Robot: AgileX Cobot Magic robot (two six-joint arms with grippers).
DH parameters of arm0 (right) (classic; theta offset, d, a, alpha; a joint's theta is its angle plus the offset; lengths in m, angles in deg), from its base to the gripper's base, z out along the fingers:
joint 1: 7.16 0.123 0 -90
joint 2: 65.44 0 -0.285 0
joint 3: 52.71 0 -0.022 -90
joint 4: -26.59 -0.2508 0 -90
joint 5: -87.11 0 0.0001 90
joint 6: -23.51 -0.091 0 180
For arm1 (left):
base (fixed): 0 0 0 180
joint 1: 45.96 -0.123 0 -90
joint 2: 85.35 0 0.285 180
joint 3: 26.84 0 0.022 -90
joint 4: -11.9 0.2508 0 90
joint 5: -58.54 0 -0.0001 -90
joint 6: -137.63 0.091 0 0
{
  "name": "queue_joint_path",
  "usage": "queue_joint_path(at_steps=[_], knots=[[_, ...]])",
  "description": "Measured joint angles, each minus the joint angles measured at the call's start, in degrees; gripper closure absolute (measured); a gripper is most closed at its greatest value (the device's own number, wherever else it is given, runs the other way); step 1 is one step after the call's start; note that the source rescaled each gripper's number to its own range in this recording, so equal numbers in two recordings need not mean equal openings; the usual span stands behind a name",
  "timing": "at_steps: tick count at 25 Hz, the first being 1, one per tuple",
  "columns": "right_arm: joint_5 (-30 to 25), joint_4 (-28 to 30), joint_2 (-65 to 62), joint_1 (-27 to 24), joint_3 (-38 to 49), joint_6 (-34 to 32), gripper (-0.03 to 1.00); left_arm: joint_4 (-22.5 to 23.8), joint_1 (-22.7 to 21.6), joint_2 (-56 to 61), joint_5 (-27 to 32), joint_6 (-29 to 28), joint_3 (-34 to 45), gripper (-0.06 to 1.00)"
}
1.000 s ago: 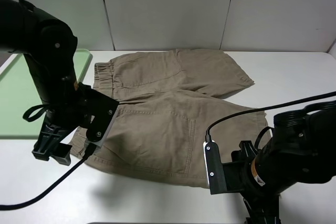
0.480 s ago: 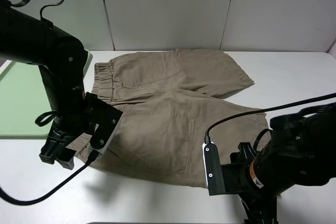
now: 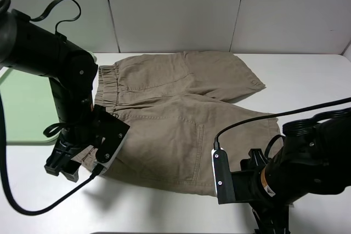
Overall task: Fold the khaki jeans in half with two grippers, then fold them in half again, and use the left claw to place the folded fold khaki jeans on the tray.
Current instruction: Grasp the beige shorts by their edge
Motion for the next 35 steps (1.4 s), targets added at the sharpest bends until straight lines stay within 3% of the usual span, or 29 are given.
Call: queue_joint_path(at_steps=[11,22,35], knots=[[0.1,0.3,0.0,0.0,0.1,0.0,-0.03,4.0,0.0,0.1,-7.2,0.4,7.5,0.13],[-3.6,-0.9,0.0,0.0,-1.9,0.2,-0.03,4.1,0.0,0.3,-8.4,0.5,7.9,0.14],[-2.9,0.0,-1.8,0.0,-2.7,0.2,-0.03,4.3,0.0,0.4,-8.5,0.5,8.0,0.14]])
